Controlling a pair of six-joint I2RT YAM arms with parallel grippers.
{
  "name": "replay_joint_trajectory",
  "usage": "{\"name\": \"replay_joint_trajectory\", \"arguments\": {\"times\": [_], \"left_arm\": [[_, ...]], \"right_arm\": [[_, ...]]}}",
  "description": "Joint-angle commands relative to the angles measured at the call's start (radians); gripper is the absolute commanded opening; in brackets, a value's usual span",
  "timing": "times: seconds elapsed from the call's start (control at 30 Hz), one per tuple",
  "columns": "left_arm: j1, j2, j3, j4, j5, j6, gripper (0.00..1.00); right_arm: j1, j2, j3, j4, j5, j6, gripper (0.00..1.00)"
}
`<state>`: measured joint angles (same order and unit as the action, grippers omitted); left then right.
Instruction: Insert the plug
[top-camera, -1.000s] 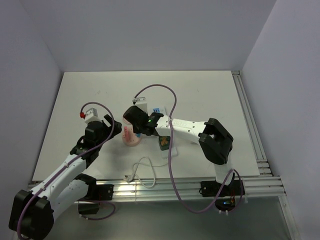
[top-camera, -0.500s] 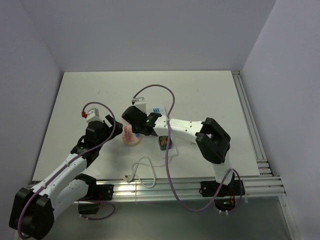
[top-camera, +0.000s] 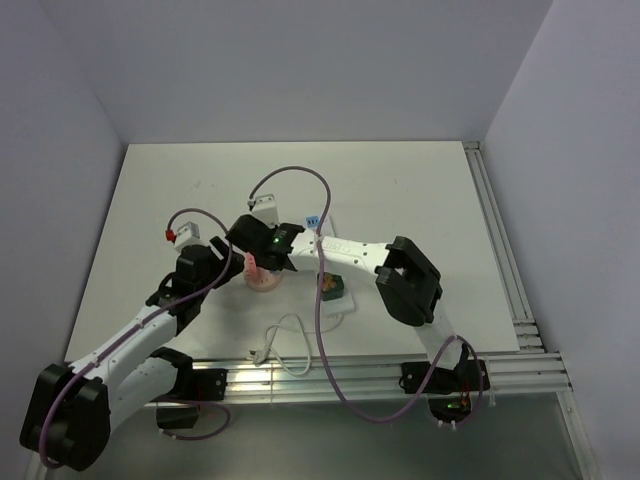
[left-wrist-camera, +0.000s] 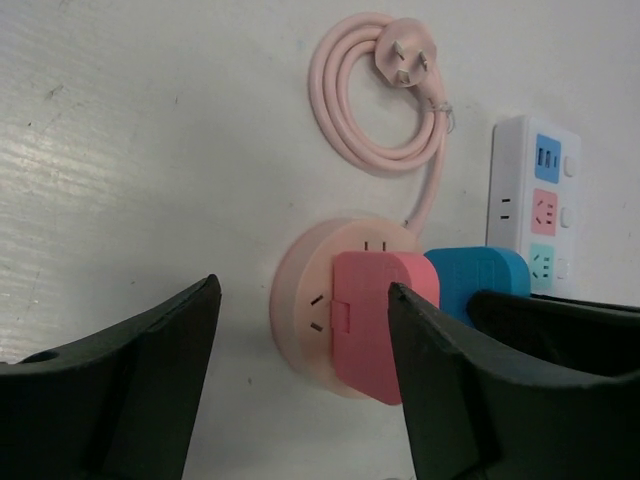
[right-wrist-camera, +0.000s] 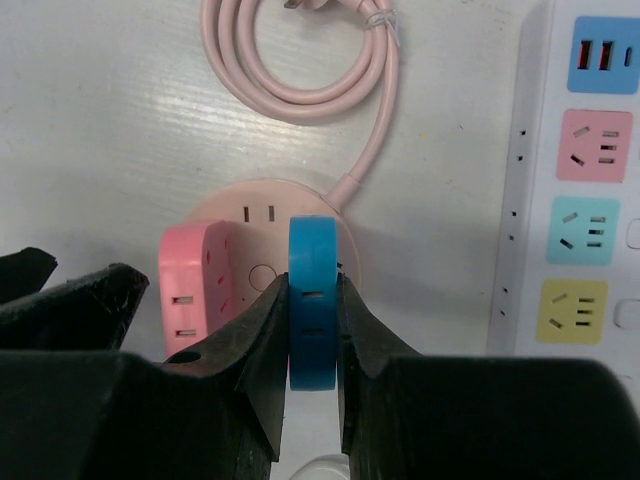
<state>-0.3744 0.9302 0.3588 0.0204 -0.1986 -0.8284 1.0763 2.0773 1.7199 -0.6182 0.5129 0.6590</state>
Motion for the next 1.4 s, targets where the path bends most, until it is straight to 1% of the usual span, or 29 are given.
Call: {"name": "replay_joint_trajectory", "arguments": {"times": [0.0, 0.07, 0.27, 0.53, 0.8, 1.37], "left_arm": [[0.003, 0.028, 0.008, 0.030, -0.002, -0.038, 0.71], [0.005, 0.033, 0.003, 0.038, -0.001, -0.052, 0.68], [0.025, 0.016, -0.015, 0.058, 0.040, -0.064, 0.69], [0.040, 0.006, -0.030, 0.049, 0.060, -0.072, 0.68], [0.049, -0.002, -0.032, 0.044, 0.071, -0.060, 0.67], [0.051, -0.002, -0.031, 0.050, 0.076, -0.040, 0.65]], "right_arm": [[0.013, 0.009, 0.059, -0.072, 0.067, -0.015, 0.00], [0.019, 0.015, 0.070, -0.081, 0.075, -0.024, 0.00], [0.043, 0.014, 0.057, -0.072, 0.118, -0.036, 0.00], [0.048, -0.006, -0.016, 0.015, 0.078, -0.051, 0.00], [0.045, -0.025, -0.065, 0.055, 0.092, -0.071, 0.00], [0.007, -0.049, -0.105, 0.081, 0.050, -0.075, 0.00]]}}
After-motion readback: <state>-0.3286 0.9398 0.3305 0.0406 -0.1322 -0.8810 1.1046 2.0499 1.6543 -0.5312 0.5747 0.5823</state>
